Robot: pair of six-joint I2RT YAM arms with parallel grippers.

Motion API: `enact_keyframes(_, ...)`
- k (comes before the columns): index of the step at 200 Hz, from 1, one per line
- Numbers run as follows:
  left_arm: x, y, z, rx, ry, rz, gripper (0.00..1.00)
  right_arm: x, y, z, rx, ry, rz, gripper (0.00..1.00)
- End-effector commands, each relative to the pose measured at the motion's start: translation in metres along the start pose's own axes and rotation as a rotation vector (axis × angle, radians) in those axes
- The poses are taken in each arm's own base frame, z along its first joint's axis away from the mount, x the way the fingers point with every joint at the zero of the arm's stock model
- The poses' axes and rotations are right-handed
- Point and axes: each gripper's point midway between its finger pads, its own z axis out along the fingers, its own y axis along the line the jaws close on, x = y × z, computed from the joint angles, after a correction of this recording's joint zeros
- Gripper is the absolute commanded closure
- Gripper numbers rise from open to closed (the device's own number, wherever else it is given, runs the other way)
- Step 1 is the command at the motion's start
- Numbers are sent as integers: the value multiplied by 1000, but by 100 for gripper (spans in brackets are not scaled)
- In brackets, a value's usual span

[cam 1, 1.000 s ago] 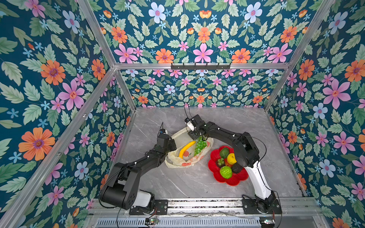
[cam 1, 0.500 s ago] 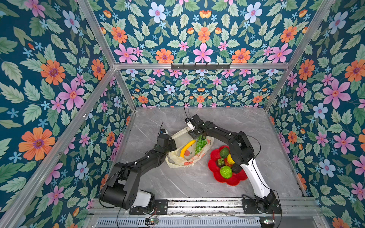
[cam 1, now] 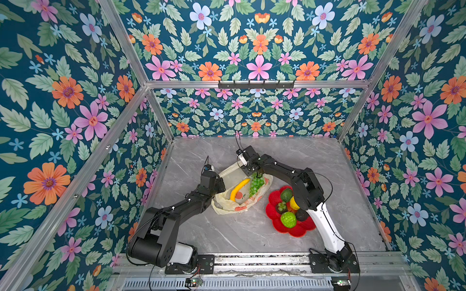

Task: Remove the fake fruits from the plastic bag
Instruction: 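Lower the right gripper into the bag and grasp the red apple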

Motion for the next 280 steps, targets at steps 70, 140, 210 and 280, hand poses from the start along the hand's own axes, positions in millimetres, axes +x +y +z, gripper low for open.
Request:
enact_keyframes(70, -2, -2, -2, 2, -4, 5, 100, -8, 37, -29, -79, -64, -23, 53)
enact_keyframes(140, -3, -1, -2, -1, -7, 0, 100, -3, 53, -73, -138, -109, 32, 53)
enact_keyframes(210, -3, -1, -2, -2, -9, 1, 100, 20, 62, -136, -214, -117, 183, 54)
enact_keyframes(280, -2, 0, -1, -4, -4, 0, 100, 53, 56, -209, -248, -141, 341, 58)
